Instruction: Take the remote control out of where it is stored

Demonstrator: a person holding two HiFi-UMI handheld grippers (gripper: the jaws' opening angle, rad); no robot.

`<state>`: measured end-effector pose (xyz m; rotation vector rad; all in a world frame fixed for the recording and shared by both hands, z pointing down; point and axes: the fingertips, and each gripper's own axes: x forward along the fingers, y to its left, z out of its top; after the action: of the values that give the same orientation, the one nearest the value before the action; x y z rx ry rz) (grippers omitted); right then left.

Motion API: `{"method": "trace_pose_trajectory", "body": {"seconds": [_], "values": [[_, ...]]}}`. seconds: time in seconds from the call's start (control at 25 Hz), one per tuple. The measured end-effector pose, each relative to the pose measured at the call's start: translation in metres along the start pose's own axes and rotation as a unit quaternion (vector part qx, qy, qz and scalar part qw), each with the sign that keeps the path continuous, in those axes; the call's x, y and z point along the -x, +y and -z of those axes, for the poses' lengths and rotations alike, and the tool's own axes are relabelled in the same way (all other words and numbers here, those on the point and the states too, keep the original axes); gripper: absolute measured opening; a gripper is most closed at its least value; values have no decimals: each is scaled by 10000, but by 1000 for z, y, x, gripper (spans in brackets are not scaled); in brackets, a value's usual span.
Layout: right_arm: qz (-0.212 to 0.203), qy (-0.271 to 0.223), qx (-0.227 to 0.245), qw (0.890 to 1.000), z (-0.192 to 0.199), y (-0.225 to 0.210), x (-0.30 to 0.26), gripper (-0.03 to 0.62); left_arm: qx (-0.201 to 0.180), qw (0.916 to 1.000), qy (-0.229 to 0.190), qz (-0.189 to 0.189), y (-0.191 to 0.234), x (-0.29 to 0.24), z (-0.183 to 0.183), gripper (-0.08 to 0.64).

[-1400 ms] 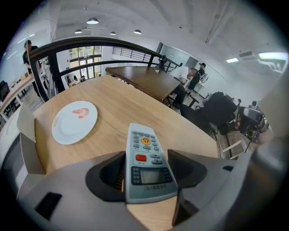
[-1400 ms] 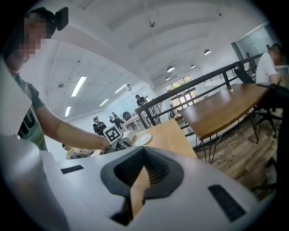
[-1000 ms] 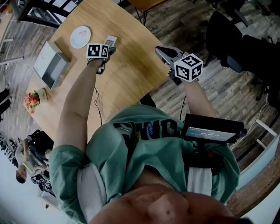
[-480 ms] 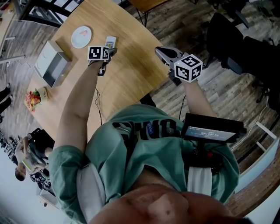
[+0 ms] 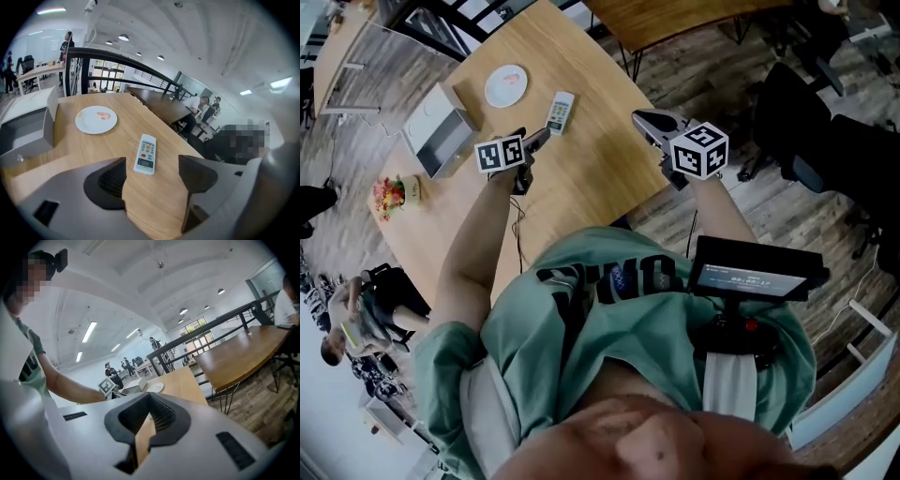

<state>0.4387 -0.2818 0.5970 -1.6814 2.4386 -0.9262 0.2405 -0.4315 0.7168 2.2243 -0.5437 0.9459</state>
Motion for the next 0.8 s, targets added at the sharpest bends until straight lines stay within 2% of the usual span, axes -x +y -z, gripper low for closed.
{"method": "trace_pose_trajectory", "body": {"seconds": [0.16, 0.32, 0.48, 0.6, 0.8], "values": [[-179, 67, 28, 9998, -5, 10, -12, 5, 134, 9993, -319, 105, 3, 41, 29, 306], [-400, 230, 129, 9989, -9, 17, -31, 5, 430, 9956, -794, -240, 39, 102, 45, 238], [-634, 299, 216, 9973, -15, 28, -56, 5, 980, 9822, -1421, -742, 73, 168, 68, 107], [-862, 330, 295, 9953, -22, 45, -77, 5, 1220, 9723, -1667, -1091, 87, 207, 92, 5], [-1183, 453, 538, 9905, -24, 92, -118, 5, 1433, 9619, -2058, -1093, 99, 256, 130, 5]]}}
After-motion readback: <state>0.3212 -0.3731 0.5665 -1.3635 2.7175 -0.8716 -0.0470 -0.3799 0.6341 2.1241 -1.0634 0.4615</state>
